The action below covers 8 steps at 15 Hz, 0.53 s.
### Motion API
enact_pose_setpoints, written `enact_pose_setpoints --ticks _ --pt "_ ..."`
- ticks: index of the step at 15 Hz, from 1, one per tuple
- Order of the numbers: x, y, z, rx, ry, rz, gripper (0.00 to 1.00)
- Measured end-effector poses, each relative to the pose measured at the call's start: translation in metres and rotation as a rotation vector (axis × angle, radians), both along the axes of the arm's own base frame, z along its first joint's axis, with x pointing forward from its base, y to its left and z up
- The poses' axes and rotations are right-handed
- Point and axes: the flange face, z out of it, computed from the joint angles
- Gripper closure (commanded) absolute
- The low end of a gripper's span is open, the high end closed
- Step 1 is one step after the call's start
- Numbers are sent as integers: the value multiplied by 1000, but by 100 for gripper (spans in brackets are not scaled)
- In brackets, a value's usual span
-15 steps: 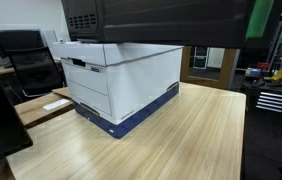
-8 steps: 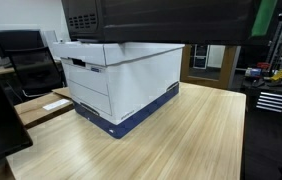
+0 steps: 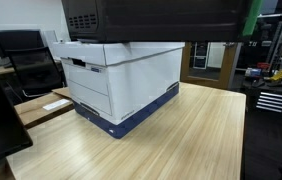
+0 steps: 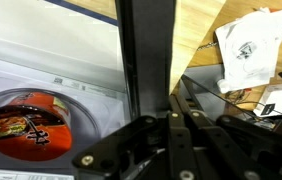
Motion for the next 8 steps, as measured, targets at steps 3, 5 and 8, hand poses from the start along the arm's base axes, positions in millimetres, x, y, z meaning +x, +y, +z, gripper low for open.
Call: enact_pose_setpoints --ticks 3,5,8 --pt "6 -10 0 -51 -10 -45 98" --pt "14 -19 -4 -78 -15 -71 98" --pt "31 -38 -19 -106 -10 -109 98"
